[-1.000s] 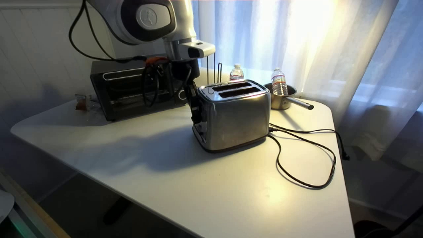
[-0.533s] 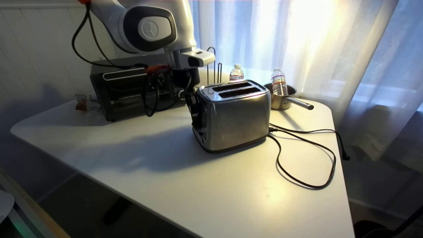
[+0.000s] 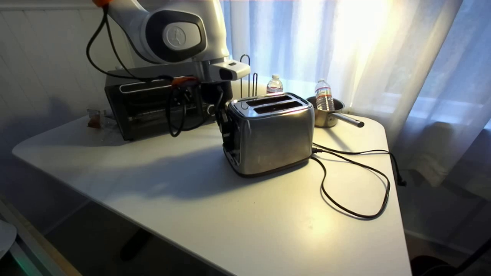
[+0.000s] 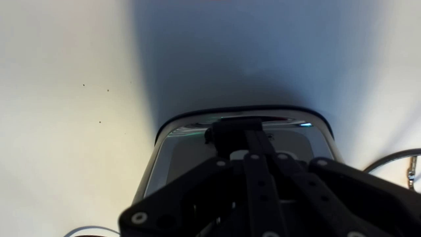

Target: Push the black knob on the toaster fully downwards

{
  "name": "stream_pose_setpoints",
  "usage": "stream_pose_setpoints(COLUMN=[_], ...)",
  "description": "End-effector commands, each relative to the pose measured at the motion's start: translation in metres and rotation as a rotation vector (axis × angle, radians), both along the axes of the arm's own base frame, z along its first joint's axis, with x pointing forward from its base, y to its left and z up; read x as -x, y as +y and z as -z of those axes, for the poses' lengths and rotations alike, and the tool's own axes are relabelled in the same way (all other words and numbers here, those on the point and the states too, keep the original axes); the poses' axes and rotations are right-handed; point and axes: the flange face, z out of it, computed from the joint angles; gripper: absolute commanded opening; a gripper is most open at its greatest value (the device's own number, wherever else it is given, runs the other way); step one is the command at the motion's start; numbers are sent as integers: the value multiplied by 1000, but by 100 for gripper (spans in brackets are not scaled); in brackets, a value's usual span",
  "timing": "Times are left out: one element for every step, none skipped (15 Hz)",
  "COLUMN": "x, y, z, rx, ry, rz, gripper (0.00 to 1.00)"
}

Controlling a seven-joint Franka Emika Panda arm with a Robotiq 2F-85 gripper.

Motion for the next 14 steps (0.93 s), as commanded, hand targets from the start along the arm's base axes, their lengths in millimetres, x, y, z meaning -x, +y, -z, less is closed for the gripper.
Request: stream_pose_setpoints(x=[-2, -3, -3, -3, -3, -3, -3, -4, -4, -3, -3, -3, -3, -2], y=[-2, -2, -2, -2, -3, -3, -4, -4, -3, -3, -3, -3, -4, -4], z=[56, 56, 54, 54, 53, 52, 51, 50, 49, 48, 47, 45, 43, 42], rx=[-20, -22, -23, -22, -22, -22, -21, -22, -23, -23, -22, -19, -20, -18], ry=[76, 76, 75, 75, 75, 73, 73, 69, 65, 64, 63, 60, 53, 46], rz=[11, 11, 10, 11, 12, 12, 13, 13, 13, 11, 11, 13, 16, 19], gripper=[0, 0, 0, 0, 0, 0, 0, 0, 0, 0, 0, 0, 0, 0])
